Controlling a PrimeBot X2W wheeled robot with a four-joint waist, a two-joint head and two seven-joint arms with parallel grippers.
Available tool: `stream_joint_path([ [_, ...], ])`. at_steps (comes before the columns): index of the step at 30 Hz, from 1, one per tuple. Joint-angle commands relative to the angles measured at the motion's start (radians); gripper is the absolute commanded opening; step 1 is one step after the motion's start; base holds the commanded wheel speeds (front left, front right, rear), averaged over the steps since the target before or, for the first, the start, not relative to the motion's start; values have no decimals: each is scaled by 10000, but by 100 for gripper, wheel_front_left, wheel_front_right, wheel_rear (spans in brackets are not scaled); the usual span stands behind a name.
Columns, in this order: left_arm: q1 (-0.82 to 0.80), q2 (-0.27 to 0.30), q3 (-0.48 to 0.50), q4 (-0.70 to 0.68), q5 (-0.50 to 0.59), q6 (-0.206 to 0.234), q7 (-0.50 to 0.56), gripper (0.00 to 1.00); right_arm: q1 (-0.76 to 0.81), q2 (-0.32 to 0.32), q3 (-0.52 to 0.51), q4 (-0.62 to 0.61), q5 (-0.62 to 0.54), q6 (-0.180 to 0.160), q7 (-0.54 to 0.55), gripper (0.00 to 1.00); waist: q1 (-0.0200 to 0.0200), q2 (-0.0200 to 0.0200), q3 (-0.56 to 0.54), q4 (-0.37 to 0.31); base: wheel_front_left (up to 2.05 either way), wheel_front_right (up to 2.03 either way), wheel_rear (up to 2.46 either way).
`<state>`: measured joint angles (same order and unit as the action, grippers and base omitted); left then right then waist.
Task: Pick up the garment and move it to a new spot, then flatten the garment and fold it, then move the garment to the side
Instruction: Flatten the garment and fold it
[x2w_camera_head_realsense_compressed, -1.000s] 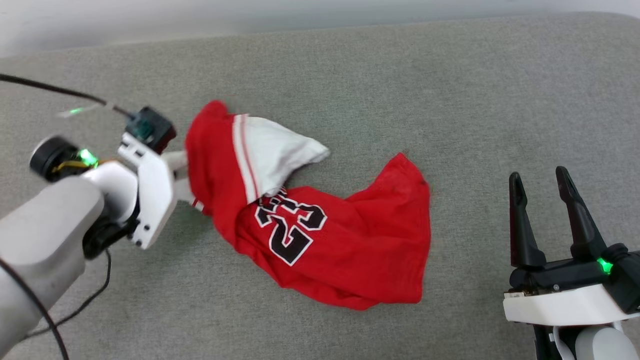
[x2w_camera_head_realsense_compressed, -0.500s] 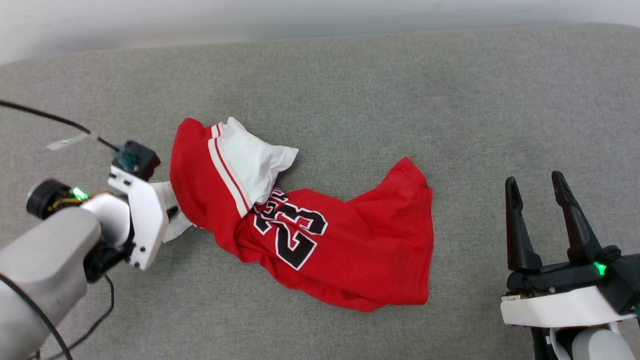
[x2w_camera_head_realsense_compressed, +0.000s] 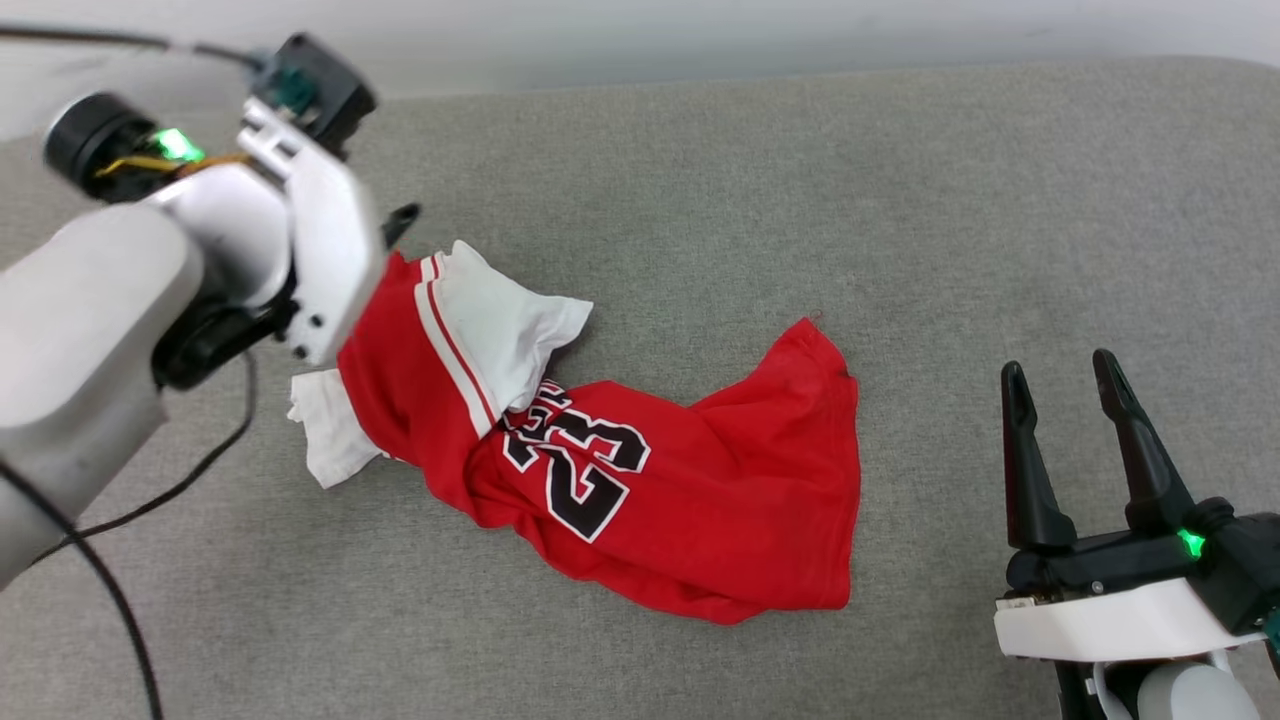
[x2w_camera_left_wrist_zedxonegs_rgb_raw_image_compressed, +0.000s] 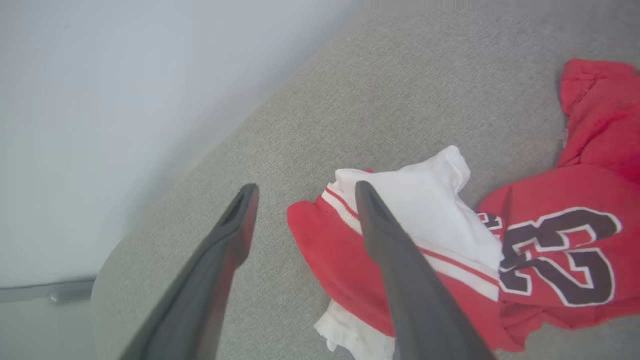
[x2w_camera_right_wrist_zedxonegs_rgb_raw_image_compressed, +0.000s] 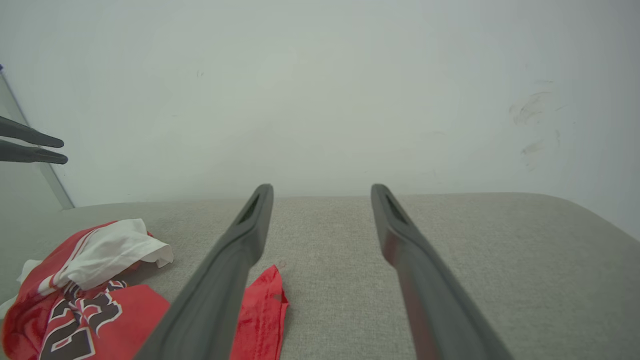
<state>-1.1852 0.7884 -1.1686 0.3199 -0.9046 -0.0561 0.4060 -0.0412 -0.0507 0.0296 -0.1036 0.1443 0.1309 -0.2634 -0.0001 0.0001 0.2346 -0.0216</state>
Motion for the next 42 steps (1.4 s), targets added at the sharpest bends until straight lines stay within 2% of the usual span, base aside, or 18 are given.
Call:
stream_joint_path([
  [1,-201,-176,-38,-189,-154,-68,274,100,-160,10,27,-52,49,-3,-20,100,1,-1,112,-67,0,0,0],
  [6,-833,-692,-360,-691,-530,-380,1778,100,-371,10,71,-86,93,-3,-20,100,1,-1,527,-263,0,0,0],
  [11,-1128,-1065,-762,-572,-606,-586,3162,100,-639,10,122,-129,168,-3,-20,100,1,-1,1053,-529,0,0,0],
  [18,-702,-1550,-1060,-37,-369,-714,4058,100,-963,11,146,-144,273,-3,-20,100,1,-1,1702,-874,0,0,0],
  [24,-31,-1580,-1145,-43,239,-729,4848,100,-1184,10,107,-190,295,-3,-20,100,1,-1,2059,-1035,0,0,0],
  [25,92,-1566,-1167,-45,290,-730,4912,49,-1218,10,97,-199,298,-3,-20,100,1,-1,2088,-1040,0,0,0],
  [26,182,-1572,-1188,-52,329,-730,4901,14,-1239,10,80,-202,291,-3,-20,100,1,-1,2111,-1036,0,0,0],
  [27,234,-1584,-1203,-68,358,-731,4909,0,-1248,10,63,-202,287,-3,-20,100,1,-1,2122,-1026,0,0,0],
  [31,-73,-1624,-1180,-109,275,-724,4524,0,-1212,10,34,-134,235,-3,-20,100,1,-1,2046,-925,0,0,0],
  [36,-937,-1999,-1017,-126,-68,-725,3188,0,-1190,10,132,-94,239,-3,-20,100,1,-1,1785,-840,0,0,0],
  [42,-1874,-2431,-956,-374,-421,-726,2105,0,-1254,10,297,-165,412,-3,-20,100,1,-1,1720,-1151,0,0,0],
])
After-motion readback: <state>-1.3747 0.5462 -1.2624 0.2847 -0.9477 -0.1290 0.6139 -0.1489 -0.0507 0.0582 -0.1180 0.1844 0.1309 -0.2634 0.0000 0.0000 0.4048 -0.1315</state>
